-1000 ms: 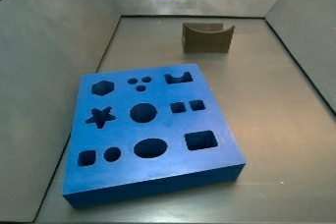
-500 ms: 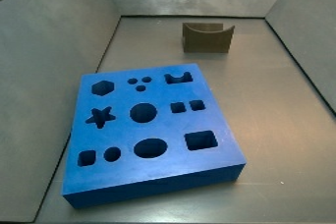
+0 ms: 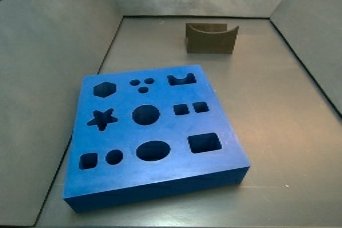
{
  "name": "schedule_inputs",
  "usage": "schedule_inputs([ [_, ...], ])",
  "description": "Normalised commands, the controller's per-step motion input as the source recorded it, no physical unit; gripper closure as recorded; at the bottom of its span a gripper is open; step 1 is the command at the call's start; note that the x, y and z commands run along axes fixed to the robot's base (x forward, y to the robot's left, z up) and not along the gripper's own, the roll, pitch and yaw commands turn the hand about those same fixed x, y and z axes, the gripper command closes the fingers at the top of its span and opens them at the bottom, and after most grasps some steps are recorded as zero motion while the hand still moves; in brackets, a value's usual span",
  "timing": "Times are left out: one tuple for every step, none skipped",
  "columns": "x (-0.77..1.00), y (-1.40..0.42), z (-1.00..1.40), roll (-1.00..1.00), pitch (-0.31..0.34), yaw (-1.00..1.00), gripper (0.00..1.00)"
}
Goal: Pick up the arch object. Move up. Place the arch object on the fixture. Regrasp the arch object. Move to above the board. Insert the arch object.
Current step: Place the arch object on the fixture.
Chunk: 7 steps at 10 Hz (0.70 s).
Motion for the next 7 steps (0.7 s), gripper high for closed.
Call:
schedule_inputs([
  [1.0,0.08,-0.02,-1.0,0.054,-0.13,1.0],
  [1.0,0.08,-0.03,-1.0,0.054,-0.14,1.0],
  [0.98,0.07,-0.03,-0.96,0.053,-0.14,1.0],
  [0.94,0.06,-0.03,-0.82,0.043,-0.13,1.0],
  [0.88,0.06,-0.03,-0.61,0.029,-0.12,1.0],
  [0.84,0.05,-0.03,-0.46,0.025,-0.1,1.0],
  [0.79,0.05,-0.03,-0.31,0.022,-0.09,1.0],
])
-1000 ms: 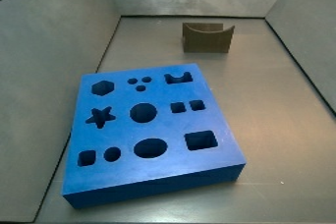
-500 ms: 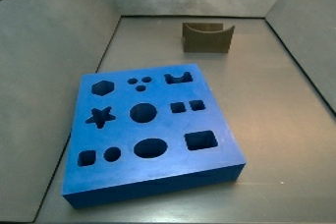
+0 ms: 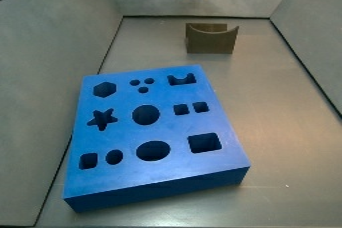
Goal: Pick up the arch object. Move up. Place the arch object on the fixture. Regrasp the arch object. Move to above the board. Insert the arch object.
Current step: Place the arch object on the fixture.
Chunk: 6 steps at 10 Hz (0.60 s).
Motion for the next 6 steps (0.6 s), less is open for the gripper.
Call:
schedule_inputs([
  [0.72,0.03,-0.02,-0.19,0.019,-0.08,1.0],
  [0.66,0.04,-0.02,-0.16,0.019,-0.08,1.0],
  [0.6,0.04,-0.02,-0.16,0.02,-0.07,1.0],
  [0.52,0.03,-0.02,-0.16,0.031,-0.06,1.0],
  [0.48,0.03,-0.02,-0.16,0.041,-0.06,1.0],
  [0.46,0.03,-0.02,-0.16,0.045,-0.06,1.0],
])
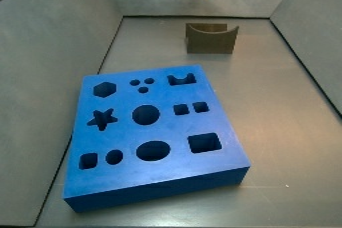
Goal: Pick up the arch object. Move up. Place the arch object on the fixture. Regrasp the arch object. Move to above the board. Insert the arch object.
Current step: Place the arch object on the fixture.
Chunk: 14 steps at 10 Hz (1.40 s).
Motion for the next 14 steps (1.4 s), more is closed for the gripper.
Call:
schedule_inputs([
  [0.4,0.03,-0.02,-0.16,0.054,-0.05,1.0],
  [0.35,0.03,-0.02,-0.16,0.063,-0.05,1.0],
  [0.33,0.03,-0.02,-0.16,0.069,-0.05,1.0],
  [0.32,0.03,-0.02,-0.16,0.072,-0.05,1.0],
  [0.29,0.03,-0.02,-0.16,0.077,-0.05,1.0],
  [0.28,0.03,-0.02,-0.16,0.078,-0.05,1.0],
  [0.25,0.02,-0.01,-0.16,0.082,-0.05,1.0],
  [0.2,0.13,-1.0,-1.0,0.259,-0.09,1.0],
  [0.2,0.14,-1.0,-0.99,0.256,-0.13,1.0],
  [0.22,0.14,-1.0,-0.92,0.244,-0.16,1.0],
  [0.26,0.13,-1.0,-0.73,0.191,-0.21,1.0],
  [0.28,0.13,-1.0,-0.58,0.144,-0.23,1.0],
  [0.31,0.13,-1.0,-0.37,0.085,-0.24,1.0],
  [0.33,0.12,-1.0,-0.28,0.059,-0.23,1.0],
])
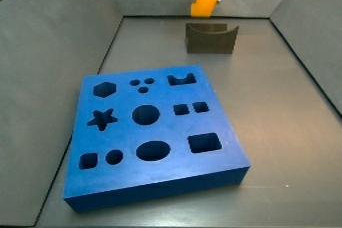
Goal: Pick up the arch object. Move up. Place the arch object on the fixture. Regrasp the arch object. Move to above the board. Insert the arch object.
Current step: Place the arch object on the fixture.
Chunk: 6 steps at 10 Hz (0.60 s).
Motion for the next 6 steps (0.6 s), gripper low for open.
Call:
schedule_inputs([
  [0.36,0.12,-1.0,-0.19,0.009,-0.2,1.0],
  [0.38,0.12,-1.0,-0.18,-0.018,-0.18,1.0],
  [0.41,0.12,-1.0,-0.18,-0.037,-0.15,1.0],
  [0.37,0.1,-0.85,-0.17,-0.047,-0.12,1.0],
  [0.34,0.08,-0.72,-0.17,-0.047,-0.1,1.0],
  [0.31,0.07,-0.59,-0.15,-0.04,-0.07,1.0],
])
